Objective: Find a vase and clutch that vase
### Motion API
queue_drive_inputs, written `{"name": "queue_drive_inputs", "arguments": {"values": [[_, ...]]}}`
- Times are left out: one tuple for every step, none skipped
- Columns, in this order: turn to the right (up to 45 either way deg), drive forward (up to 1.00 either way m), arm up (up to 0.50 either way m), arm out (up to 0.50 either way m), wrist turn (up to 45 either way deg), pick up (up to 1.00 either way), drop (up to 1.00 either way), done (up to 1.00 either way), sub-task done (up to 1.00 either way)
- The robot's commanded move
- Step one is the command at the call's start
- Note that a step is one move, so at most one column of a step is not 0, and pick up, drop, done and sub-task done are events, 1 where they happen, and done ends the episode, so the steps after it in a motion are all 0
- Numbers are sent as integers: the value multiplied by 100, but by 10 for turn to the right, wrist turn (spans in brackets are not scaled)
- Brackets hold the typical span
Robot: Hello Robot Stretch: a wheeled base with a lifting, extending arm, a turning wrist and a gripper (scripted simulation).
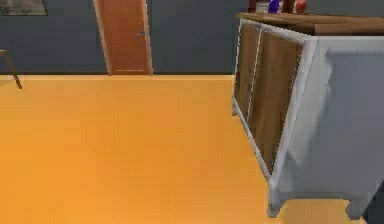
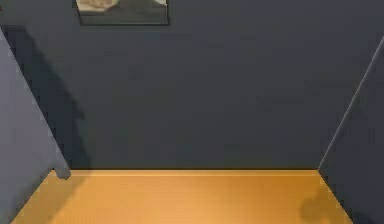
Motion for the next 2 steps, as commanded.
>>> {"name": "queue_drive_inputs", "arguments": {"values": [[-450, 0, 0, 0, 0, 0, 0, 0, 0], [-90, 0, 0, 0, 0, 0, 0, 0, 0]]}}
